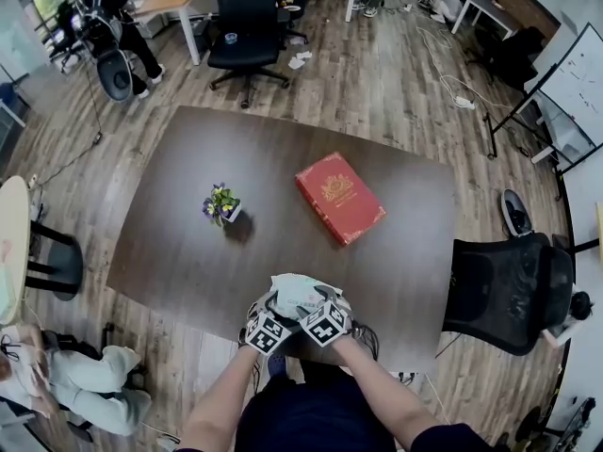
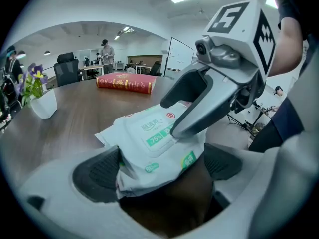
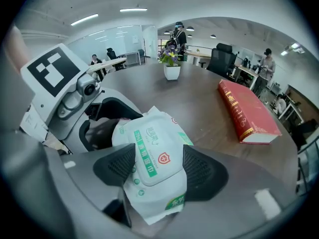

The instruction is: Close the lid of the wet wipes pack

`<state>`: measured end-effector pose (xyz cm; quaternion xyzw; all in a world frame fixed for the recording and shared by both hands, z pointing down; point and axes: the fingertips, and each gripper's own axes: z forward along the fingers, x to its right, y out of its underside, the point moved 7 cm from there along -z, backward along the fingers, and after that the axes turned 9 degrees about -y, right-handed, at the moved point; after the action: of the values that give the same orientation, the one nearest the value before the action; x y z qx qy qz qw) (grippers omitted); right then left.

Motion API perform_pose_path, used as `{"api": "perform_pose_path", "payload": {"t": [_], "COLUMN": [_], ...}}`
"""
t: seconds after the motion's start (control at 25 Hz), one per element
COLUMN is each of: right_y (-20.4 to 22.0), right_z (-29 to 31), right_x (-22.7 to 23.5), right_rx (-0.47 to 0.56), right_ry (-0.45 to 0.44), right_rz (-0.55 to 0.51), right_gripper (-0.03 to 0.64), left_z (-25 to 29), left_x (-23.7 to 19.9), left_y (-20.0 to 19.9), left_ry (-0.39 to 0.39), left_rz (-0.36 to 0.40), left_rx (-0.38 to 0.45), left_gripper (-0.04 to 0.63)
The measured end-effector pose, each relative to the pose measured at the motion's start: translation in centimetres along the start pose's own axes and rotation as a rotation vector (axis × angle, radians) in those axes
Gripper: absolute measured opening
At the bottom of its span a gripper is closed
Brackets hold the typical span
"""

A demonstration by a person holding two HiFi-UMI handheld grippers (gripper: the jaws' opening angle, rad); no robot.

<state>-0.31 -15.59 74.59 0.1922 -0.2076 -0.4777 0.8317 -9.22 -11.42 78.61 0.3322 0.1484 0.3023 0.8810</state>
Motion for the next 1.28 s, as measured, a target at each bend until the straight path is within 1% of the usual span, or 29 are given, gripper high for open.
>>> {"api": "perform_pose_path", "payload": {"t": [0.08,0.2,0.36,0.44,0.6,0.72,0.92,1.08,1.16,1.28], "right_y": [0.1,0.4,0.4,0.3,0.2,0.1,0.4,0.7,0.7,0.8], "right_z": [-0.4,-0.9,-0.7,-0.6,0.0,0.2,0.1,0.2,0.1,-0.1], "right_x": [0.3,0.8,0.8,0.6,0.0,0.2,0.2,0.3,0.2,0.0], "right_rx": [0.027,0.04,0.028,0.016,-0.009,-0.019,-0.007,0.003,0.009,0.02], "right_ry": [0.016,0.053,0.047,0.055,0.07,0.055,0.059,0.069,0.074,0.086], "right_rz": [0.036,0.048,0.005,-0.031,-0.106,-0.086,-0.068,-0.034,-0.026,-0.017], "right_gripper": [0.32,0.298,0.303,0.324,0.307,0.308,0.31,0.308,0.308,0.313], "left_z": [0.0,-0.1,-0.2,-0.1,-0.1,-0.1,-0.5,-3.0,-4.9,-8.1], "left_x": [0.2,0.4,0.2,0.2,0.1,0.0,0.1,0.0,0.2,0.4], "left_y": [0.1,0.4,0.5,0.6,0.5,0.4,0.3,-0.1,-0.2,-0.4], "left_ry": [-0.001,0.0,0.003,0.006,0.005,0.002,0.026,0.004,-0.015,-0.051], "left_rz": [0.011,0.016,-0.002,-0.002,0.009,0.008,-0.017,-0.022,-0.05,-0.112], "left_rx": [-0.016,-0.026,-0.031,-0.032,-0.023,-0.015,0.023,0.09,0.132,0.186], "left_gripper": [0.526,0.526,0.526,0.526,0.526,0.526,0.528,0.535,0.547,0.575]}}
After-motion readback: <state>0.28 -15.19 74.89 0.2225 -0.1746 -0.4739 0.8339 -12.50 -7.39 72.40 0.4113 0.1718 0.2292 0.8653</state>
